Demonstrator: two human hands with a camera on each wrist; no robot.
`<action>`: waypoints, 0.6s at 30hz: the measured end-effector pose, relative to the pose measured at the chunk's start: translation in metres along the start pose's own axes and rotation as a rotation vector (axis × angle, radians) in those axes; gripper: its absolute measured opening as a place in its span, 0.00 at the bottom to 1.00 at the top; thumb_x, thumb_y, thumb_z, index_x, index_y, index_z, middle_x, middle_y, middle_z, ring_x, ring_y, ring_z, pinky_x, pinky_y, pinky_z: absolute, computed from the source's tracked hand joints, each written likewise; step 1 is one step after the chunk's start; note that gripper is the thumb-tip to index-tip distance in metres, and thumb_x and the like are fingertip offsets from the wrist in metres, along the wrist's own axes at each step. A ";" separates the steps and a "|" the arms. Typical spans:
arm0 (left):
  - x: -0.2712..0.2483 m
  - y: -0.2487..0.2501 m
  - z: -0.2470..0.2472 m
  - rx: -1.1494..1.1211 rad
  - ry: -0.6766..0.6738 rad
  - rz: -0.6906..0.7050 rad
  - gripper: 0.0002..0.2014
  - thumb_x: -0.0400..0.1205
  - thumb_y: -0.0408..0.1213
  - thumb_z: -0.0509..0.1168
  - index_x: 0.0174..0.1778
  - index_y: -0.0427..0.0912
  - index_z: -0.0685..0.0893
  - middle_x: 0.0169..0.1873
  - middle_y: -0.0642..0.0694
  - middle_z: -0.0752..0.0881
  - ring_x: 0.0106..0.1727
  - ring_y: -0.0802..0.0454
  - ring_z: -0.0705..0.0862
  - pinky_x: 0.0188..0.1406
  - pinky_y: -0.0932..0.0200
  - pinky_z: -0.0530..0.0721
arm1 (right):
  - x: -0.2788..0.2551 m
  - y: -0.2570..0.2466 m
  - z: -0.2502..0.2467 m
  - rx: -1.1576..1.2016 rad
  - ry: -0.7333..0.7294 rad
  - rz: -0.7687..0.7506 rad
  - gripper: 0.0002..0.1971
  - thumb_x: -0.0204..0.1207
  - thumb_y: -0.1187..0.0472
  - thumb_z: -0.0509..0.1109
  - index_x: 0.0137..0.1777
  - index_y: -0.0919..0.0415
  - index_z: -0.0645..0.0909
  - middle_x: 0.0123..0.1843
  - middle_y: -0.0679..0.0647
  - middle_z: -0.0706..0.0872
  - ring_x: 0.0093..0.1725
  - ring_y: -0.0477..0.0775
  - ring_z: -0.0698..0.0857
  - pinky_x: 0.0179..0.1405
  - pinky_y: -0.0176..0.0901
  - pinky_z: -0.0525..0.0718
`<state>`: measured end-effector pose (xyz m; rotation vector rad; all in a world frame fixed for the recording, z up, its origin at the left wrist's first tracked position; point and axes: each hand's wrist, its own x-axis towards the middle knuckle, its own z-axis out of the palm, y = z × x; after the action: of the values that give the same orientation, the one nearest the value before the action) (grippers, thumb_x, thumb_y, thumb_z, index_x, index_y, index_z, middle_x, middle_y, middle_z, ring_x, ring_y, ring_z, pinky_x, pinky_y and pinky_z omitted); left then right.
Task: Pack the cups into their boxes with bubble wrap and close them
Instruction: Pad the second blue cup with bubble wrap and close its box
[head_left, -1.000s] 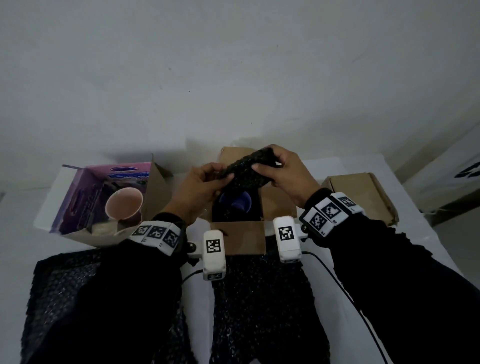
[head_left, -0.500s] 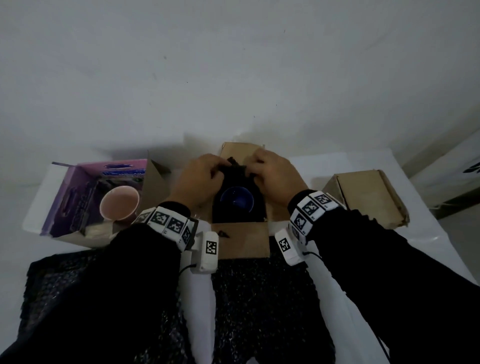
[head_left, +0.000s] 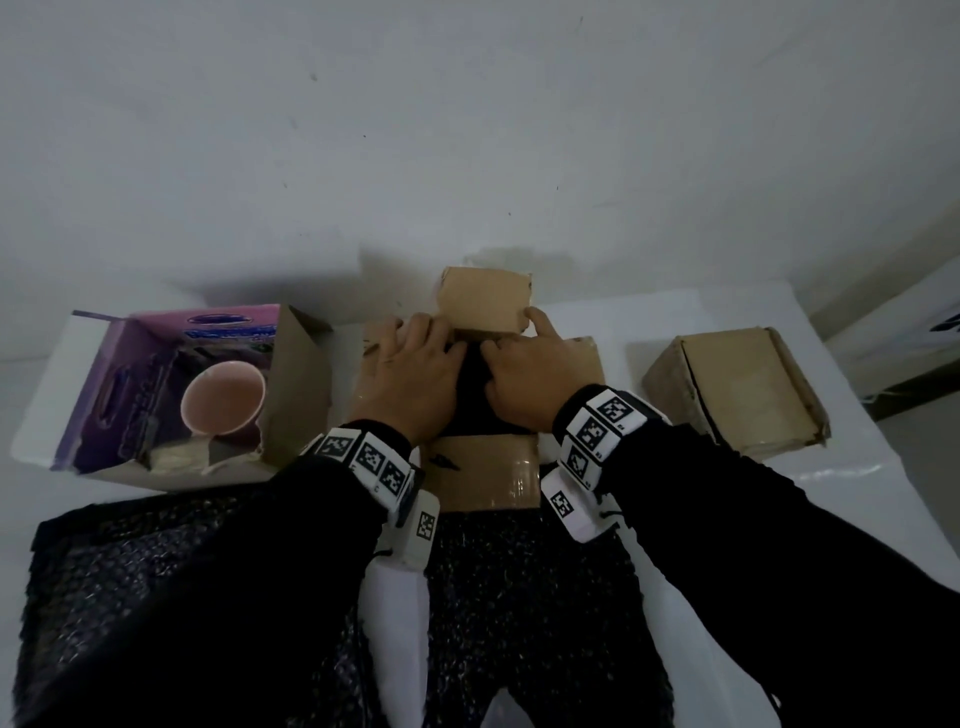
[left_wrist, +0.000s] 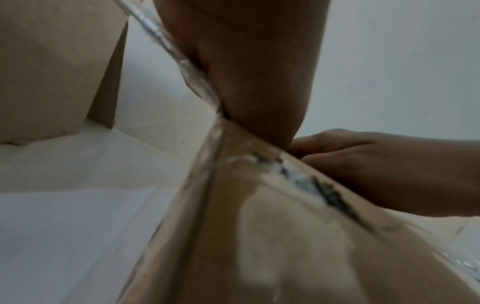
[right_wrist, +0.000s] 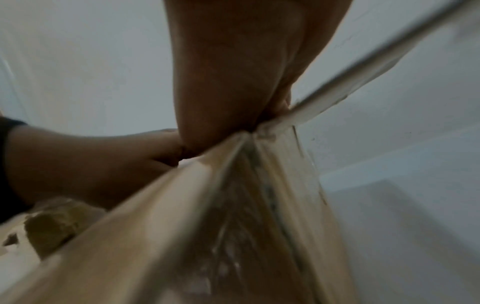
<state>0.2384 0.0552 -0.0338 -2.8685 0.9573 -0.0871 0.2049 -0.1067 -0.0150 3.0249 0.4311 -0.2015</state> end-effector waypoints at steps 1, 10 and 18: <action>-0.001 -0.002 0.001 -0.031 0.023 -0.007 0.16 0.81 0.42 0.56 0.63 0.46 0.78 0.62 0.45 0.79 0.68 0.42 0.68 0.69 0.38 0.56 | 0.001 -0.002 0.001 0.032 -0.020 -0.004 0.20 0.80 0.54 0.56 0.70 0.59 0.71 0.33 0.46 0.80 0.48 0.57 0.86 0.82 0.58 0.53; -0.021 -0.018 0.005 -0.165 0.126 -0.041 0.16 0.78 0.54 0.59 0.54 0.50 0.84 0.60 0.51 0.82 0.69 0.43 0.73 0.73 0.33 0.54 | 0.010 -0.006 0.014 0.097 -0.003 0.034 0.12 0.77 0.54 0.59 0.57 0.56 0.76 0.45 0.51 0.85 0.50 0.58 0.84 0.75 0.64 0.56; -0.071 -0.009 0.007 -0.201 0.136 0.151 0.25 0.80 0.64 0.55 0.59 0.52 0.86 0.53 0.54 0.88 0.69 0.48 0.79 0.77 0.29 0.48 | -0.031 -0.019 0.034 0.252 0.130 -0.114 0.31 0.78 0.37 0.42 0.61 0.50 0.82 0.53 0.50 0.88 0.53 0.54 0.82 0.61 0.54 0.64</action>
<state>0.1875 0.1054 -0.0409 -2.9896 1.2729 -0.1840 0.1664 -0.1004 -0.0450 3.2747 0.6344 -0.0703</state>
